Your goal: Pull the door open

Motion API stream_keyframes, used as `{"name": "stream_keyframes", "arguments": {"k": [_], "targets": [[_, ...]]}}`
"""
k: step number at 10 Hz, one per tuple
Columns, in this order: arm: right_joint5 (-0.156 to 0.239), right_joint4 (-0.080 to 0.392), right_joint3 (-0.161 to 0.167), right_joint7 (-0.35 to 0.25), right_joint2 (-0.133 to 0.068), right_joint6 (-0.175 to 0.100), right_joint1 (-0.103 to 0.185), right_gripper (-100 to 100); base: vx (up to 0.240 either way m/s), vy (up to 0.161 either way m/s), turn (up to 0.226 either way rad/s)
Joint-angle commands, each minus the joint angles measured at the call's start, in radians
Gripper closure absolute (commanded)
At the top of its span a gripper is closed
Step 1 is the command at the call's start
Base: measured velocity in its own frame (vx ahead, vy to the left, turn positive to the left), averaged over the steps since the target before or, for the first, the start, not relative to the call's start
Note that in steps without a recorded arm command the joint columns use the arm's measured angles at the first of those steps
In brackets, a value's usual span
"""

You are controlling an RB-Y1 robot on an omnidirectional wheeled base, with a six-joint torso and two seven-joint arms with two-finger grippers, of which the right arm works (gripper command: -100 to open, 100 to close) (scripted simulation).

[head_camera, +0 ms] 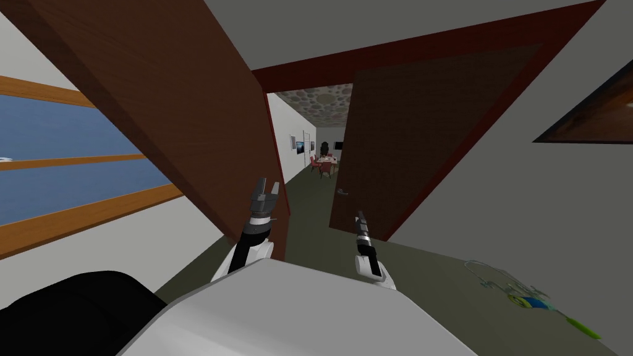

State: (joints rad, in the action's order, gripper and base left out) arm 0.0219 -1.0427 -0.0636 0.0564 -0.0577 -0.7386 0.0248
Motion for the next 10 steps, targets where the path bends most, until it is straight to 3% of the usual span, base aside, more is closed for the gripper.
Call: {"name": "stream_keyframes", "arguments": {"k": [1,6,7,10], "targets": [[0.001,0.037,-0.003,0.001,0.004,-0.006,0.012,-100,0.101,0.005,-0.007],[0.005,0.167,-0.016,0.008,0.021,-0.029,0.066,-100,0.101,0.004,-0.007],[0.005,0.167,-0.016,0.008,0.021,-0.029,0.066,-100,0.067,0.004,0.000],[0.007,0.240,-0.023,0.013,0.032,-0.042,0.096,-100,0.073,0.003,-0.006]]}}
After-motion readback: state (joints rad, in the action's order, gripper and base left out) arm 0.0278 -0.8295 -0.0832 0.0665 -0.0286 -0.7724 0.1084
